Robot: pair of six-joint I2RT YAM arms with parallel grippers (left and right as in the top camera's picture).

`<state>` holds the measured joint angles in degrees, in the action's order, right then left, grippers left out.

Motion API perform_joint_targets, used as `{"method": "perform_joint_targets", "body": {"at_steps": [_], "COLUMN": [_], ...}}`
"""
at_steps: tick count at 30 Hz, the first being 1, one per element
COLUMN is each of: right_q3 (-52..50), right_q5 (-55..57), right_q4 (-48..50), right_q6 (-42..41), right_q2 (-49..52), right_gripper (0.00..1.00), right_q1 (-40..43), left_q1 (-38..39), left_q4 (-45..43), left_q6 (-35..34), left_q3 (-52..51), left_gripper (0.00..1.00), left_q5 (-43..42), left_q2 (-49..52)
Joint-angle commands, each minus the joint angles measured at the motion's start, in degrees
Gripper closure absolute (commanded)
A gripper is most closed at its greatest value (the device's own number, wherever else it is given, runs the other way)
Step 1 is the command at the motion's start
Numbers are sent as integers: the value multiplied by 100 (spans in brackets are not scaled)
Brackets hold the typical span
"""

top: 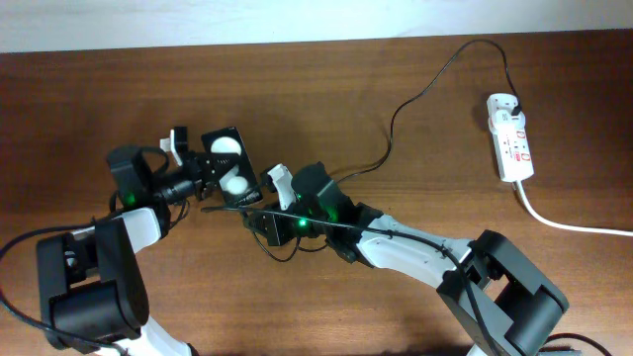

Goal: Plug charger to phone and switch on socket
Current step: 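Raise the plug with the right gripper up to the phone's bottom port, then push the plug upward into the phone's charging port with the right gripper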

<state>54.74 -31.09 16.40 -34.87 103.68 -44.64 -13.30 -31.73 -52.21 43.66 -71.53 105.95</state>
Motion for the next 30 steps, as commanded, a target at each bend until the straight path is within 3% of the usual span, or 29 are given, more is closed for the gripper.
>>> {"method": "perform_joint_targets", "body": {"at_steps": [1, 11, 30], "right_q3": [2, 0, 2], "right_q5": [136, -404, 291], "right_q4": [-4, -203, -140], "right_q6": [-144, -140, -13], "right_q2": [-131, -131, -131], "right_gripper": [96, 96, 96], "right_q1": [122, 173, 79], "left_q1": [-9, -9, -9], "left_q4": [-61, -57, -57], "left_q6": [-267, -267, -267], "left_q3": [-2, -2, -2], "left_gripper": [100, 100, 100], "left_q5": [-103, 79, 59], "left_q2": [-146, -146, -146]}}
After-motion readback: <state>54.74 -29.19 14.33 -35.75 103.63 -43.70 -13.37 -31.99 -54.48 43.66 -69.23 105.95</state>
